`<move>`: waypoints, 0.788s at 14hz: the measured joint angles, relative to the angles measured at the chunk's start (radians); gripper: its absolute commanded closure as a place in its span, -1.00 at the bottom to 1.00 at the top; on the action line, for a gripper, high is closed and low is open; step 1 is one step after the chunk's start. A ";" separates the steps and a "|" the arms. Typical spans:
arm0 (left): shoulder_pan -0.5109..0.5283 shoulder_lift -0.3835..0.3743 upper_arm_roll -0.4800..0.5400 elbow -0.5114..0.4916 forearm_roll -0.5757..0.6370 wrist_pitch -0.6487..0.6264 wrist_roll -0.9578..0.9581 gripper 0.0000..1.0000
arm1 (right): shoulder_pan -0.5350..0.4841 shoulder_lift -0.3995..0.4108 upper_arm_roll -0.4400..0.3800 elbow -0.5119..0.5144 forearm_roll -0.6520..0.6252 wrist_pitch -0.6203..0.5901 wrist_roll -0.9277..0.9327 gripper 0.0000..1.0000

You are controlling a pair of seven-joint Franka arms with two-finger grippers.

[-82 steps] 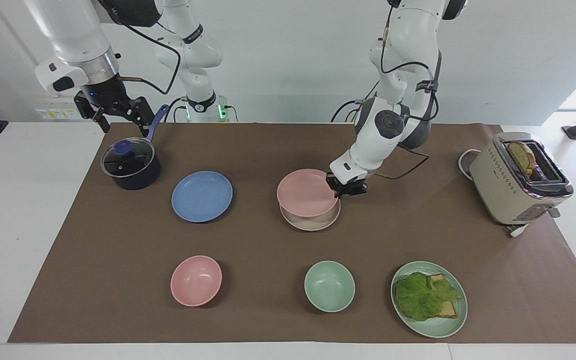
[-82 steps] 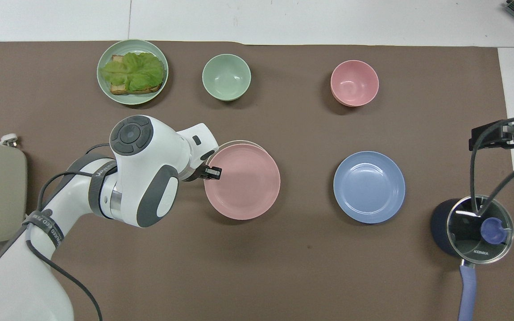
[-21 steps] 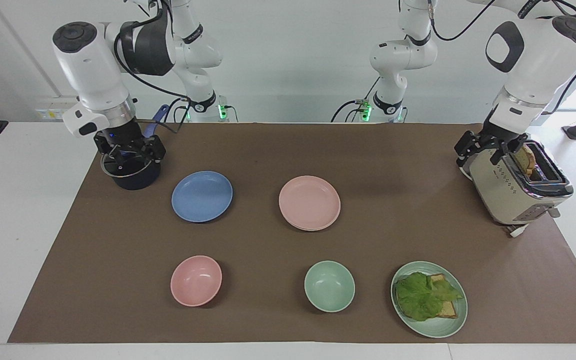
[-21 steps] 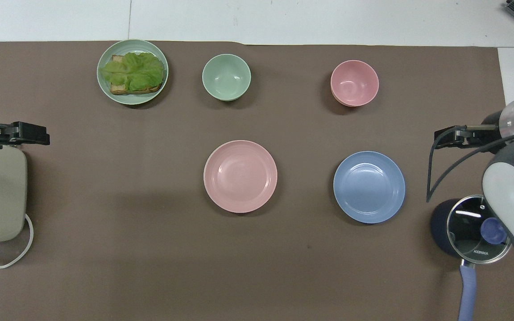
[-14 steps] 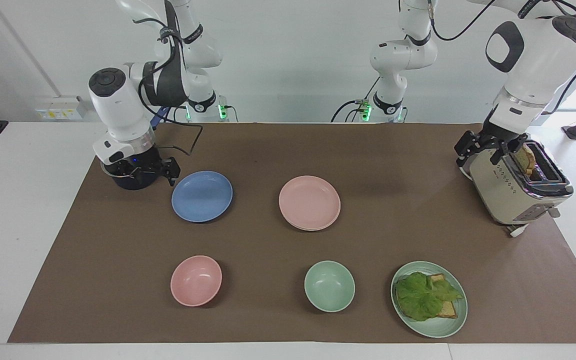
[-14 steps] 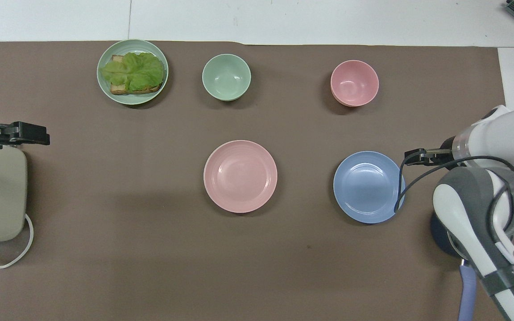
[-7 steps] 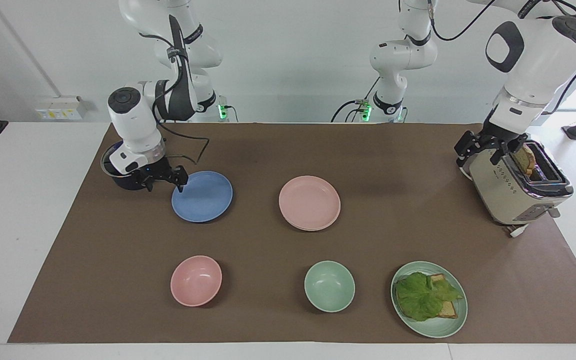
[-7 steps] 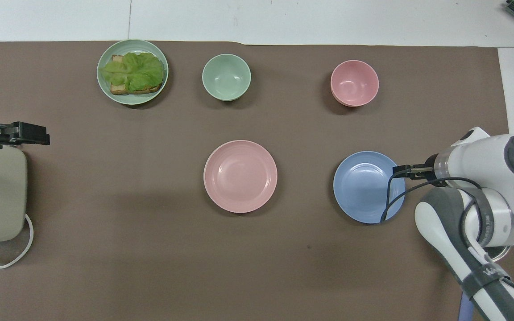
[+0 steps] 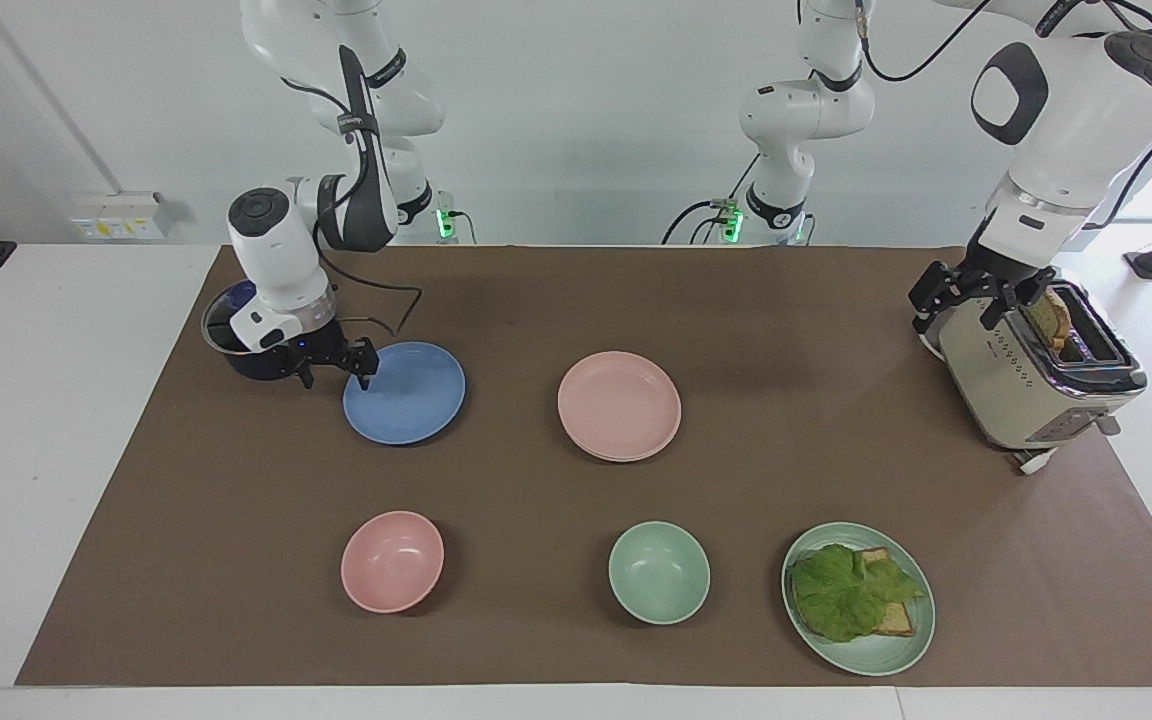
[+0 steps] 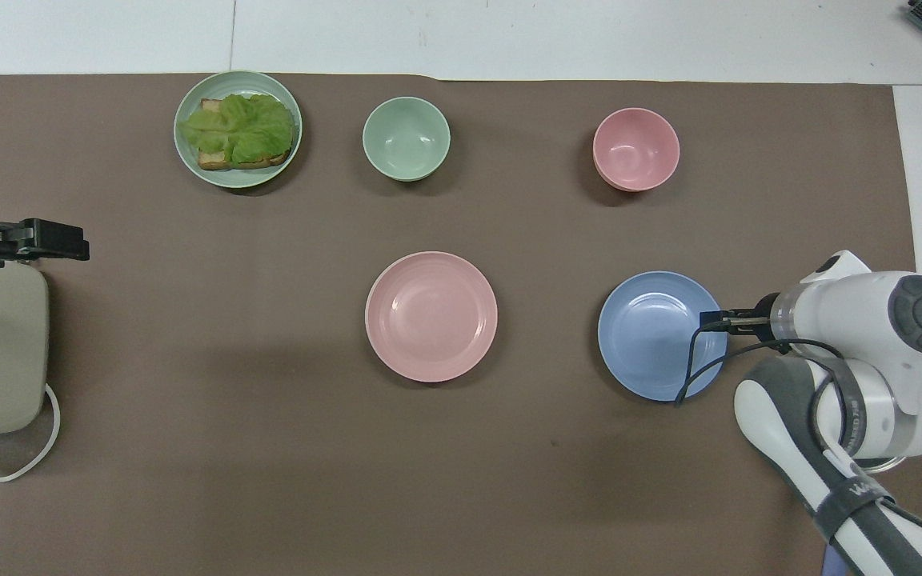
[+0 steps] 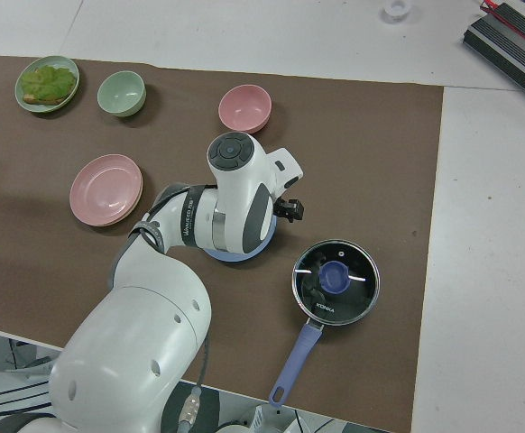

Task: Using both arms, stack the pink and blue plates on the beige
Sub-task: 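Close the right gripper on the blue plate rim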

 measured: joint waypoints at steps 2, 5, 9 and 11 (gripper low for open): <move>0.000 0.000 0.000 0.000 0.000 0.000 0.000 -1.00 | -0.002 0.004 0.000 -0.012 0.001 0.014 0.000 -0.75; 0.000 0.000 0.000 0.000 0.000 0.000 0.000 -1.00 | -0.009 0.012 0.000 -0.026 0.006 0.039 0.000 -0.64; 0.000 0.000 0.000 0.000 0.000 0.000 0.000 -1.00 | -0.010 0.016 0.000 -0.043 0.076 0.049 -0.071 -0.46; 0.000 0.000 0.000 0.000 0.000 0.000 0.000 -1.00 | -0.013 0.026 0.000 -0.045 0.111 0.053 -0.106 -0.28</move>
